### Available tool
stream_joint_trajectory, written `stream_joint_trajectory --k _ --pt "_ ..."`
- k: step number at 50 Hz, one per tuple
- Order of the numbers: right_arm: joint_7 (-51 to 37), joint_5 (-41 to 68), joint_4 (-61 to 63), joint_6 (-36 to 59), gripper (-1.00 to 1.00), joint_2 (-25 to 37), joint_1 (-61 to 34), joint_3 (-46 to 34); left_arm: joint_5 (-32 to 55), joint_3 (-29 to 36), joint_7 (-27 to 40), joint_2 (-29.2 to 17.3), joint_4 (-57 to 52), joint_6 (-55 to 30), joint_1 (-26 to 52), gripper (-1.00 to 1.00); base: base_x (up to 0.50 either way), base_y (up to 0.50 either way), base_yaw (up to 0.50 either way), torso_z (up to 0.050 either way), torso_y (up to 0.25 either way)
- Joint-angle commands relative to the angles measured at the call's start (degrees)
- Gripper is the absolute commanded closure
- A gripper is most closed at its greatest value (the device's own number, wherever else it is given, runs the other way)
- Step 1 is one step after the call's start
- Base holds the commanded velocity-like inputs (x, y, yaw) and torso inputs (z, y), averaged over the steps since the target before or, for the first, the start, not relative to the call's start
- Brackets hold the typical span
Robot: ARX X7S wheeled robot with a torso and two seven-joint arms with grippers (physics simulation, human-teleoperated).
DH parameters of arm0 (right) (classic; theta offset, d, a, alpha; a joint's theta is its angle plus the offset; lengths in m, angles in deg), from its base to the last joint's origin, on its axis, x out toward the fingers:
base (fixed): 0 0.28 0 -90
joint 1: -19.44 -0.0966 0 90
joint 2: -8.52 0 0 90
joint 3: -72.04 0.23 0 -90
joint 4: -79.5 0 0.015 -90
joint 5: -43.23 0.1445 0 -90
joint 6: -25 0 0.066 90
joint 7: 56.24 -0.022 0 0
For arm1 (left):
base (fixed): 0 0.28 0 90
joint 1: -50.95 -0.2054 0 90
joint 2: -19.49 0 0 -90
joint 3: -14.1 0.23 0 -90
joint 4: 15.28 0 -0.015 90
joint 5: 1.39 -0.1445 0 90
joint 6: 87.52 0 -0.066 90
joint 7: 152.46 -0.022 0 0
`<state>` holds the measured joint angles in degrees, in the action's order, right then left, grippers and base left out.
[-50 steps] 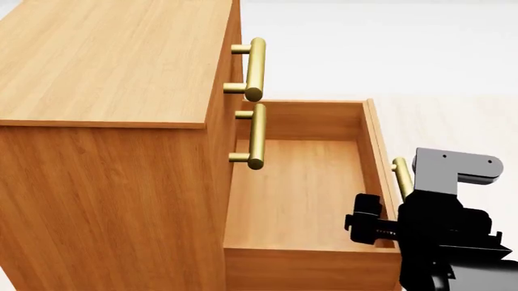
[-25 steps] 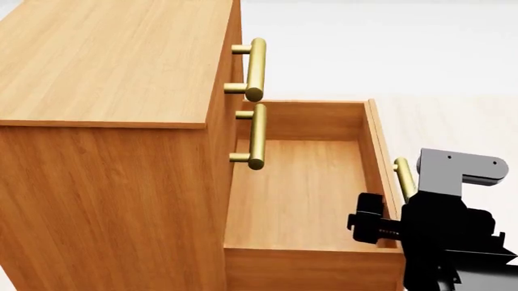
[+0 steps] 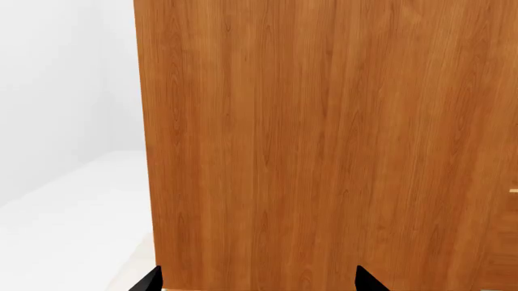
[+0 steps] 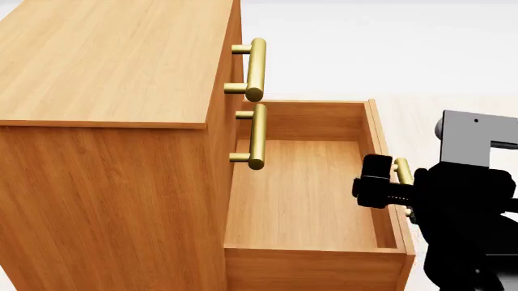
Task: Put the bowl in the bottom drawer of the cabinet and close it.
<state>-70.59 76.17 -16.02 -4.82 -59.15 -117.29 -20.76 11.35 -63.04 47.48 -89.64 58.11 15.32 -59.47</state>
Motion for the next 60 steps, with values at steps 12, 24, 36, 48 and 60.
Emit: stream_joint_trajectory --k 12,24,36,48,60 --pt "-4.61 -0.17 12.97 1.9 -1.0 4.09 1.29 2.77 2.5 0.44 -2.13 -0.44 0.69 4.41 -0.29 -1.0 0.0 0.0 0.0 0.0 0.0" --pt "-10.41 0.59 17.5 4.08 -1.0 4.2 2.69 9.71 1.04 0.63 -1.29 -0.5 1.32 3.84 0.24 -1.0 0.0 0.0 0.0 0.0 0.0" --pt "-12.83 0.18 19.59 3.92 -1.0 5.19 3.95 13.1 1.04 0.83 -1.25 -0.54 1.97 4.09 0.72 -1.0 0.0 0.0 0.0 0.0 0.0" --pt "-15.98 -1.79 19.37 2.33 -1.0 5.54 4.46 15.79 1.14 1.07 -1.25 -0.49 2.75 4.51 1.11 -1.0 0.0 0.0 0.0 0.0 0.0" --pt "-18.16 -3.06 19.82 1.12 -1.0 5.92 6.42 18.43 1.28 1.31 -1.4 -0.32 4.15 5.16 1.78 -1.0 0.0 0.0 0.0 0.0 0.0"
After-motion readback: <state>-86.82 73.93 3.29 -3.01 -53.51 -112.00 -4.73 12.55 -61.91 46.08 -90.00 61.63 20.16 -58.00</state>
